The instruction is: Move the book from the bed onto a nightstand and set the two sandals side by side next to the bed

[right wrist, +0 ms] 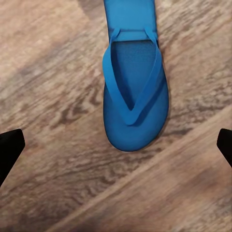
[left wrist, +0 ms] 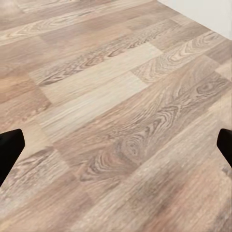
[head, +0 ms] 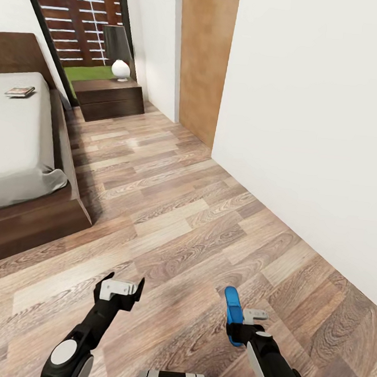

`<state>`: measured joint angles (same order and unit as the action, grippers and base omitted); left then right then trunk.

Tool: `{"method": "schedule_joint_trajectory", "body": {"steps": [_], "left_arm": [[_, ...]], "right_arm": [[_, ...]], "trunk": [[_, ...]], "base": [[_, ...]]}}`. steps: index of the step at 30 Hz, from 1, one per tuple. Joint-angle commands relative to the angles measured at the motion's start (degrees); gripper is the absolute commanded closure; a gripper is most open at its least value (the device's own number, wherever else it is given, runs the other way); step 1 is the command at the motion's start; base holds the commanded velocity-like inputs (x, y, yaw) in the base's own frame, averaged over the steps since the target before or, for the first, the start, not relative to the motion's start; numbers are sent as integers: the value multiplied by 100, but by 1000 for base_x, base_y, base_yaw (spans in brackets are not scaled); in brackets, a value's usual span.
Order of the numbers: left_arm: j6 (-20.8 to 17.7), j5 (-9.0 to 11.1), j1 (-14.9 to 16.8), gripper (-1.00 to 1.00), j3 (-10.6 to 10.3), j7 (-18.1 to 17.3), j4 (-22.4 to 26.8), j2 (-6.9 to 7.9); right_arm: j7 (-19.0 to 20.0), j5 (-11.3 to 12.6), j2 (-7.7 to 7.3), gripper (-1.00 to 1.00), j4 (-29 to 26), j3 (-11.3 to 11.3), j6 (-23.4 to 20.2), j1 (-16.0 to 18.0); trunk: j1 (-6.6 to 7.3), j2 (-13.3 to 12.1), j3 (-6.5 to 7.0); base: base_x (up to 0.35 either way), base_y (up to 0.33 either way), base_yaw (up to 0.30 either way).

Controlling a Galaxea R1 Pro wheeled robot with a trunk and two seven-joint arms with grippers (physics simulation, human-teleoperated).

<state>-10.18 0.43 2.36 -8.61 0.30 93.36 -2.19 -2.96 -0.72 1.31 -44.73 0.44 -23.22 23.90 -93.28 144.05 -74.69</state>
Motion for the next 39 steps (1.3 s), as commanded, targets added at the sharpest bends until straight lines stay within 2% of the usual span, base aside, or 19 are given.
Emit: {"method": "schedule_joint_trajectory", "body": {"steps": [1,10,19,25,39], "left_arm": [[-29,6,2,-100,16,4,2,-1],[-29,18,2,-100,79,12,-19,7],[-31,21,2,-100,78,11,-19,8],[-36,22,2,-100,78,14,-19,8],[-30,28,2,-100,78,6,-12,8]], "right_arm": [[-20,-7,1,-100,-9,4,-33,1],[-22,-7,0,-100,-9,0,-29,1],[-20,-7,1,-100,-9,2,-25,1],[-21,-7,1,-100,-9,3,-25,1],[-21,-7,1,-100,-9,2,-25,1]], "trunk": [[1,2,-4],[-20,12,-181],[-20,12,-181],[-35,20,-314],[-35,20,-314]], "base": [[0,0,0],[0,0,0],[0,0,0],[0,0,0],[79,0,0]]}}
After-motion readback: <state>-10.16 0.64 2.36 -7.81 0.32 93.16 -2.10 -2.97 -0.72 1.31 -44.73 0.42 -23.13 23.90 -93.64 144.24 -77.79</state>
